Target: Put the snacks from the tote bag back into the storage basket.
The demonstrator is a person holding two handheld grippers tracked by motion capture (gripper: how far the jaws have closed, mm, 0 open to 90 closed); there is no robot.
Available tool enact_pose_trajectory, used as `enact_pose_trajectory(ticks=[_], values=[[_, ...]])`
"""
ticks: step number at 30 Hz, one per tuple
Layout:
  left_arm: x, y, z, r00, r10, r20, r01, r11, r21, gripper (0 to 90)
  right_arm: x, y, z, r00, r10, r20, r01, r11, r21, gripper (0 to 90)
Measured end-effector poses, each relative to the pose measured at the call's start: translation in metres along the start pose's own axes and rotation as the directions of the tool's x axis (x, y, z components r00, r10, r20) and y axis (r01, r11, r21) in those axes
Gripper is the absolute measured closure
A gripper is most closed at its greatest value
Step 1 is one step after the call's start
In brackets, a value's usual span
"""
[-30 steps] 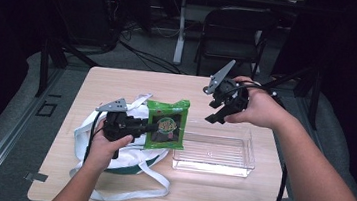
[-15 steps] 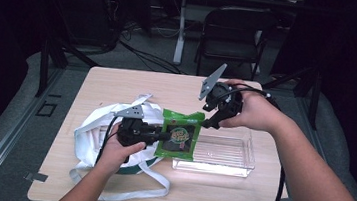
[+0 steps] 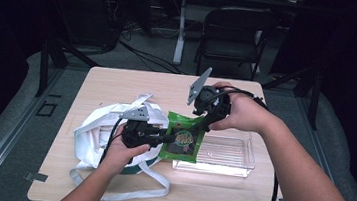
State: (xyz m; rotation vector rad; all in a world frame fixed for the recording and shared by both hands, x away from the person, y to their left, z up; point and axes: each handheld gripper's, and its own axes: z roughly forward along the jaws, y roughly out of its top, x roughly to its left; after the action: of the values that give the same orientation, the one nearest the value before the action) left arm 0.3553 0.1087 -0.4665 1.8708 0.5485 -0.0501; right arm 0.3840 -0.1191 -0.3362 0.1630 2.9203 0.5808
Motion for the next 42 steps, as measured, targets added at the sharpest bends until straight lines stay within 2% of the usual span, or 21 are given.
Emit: enact_pose_trajectory(ticks=[7,13,25,32,38,42], values=[[-0.002,0.001,0.001,0.9999,0.008,0.01,-0.008,1.0,-0.002,72.5,0.001,0.007,0.01,0.9997,-0.018,-0.017,0.018,0.999,0.029,48.2],[-0.003,0.001,0.001,0.9998,0.015,0.012,-0.015,0.9999,-0.002,72.5,0.002,0.011,0.017,0.9991,-0.024,-0.036,0.025,0.999,0.033,49.3],[-0.004,0.001,0.002,0.9991,0.038,0.02,-0.038,0.9992,0.007,72.6,0.002,0.015,0.025,0.9961,-0.039,-0.08,0.044,0.997,0.063,62.5],[-0.005,0.001,0.002,0.9987,0.042,0.027,-0.042,0.9991,0.004,72.5,0.001,0.014,0.024,0.9937,-0.023,-0.11,0.03,0.998,0.064,70.8],[-0.004,0.0,0.003,0.9986,0.046,0.026,-0.046,0.9989,0.009,72.0,0.0,0.015,0.024,0.9922,-0.032,-0.12,0.041,0.996,0.075,73.8],[-0.003,0.0,0.003,0.9993,0.032,0.018,-0.032,0.9994,0.009,70.1,0.001,0.015,0.025,0.9919,-0.035,-0.122,0.044,0.996,0.074,75.1]])
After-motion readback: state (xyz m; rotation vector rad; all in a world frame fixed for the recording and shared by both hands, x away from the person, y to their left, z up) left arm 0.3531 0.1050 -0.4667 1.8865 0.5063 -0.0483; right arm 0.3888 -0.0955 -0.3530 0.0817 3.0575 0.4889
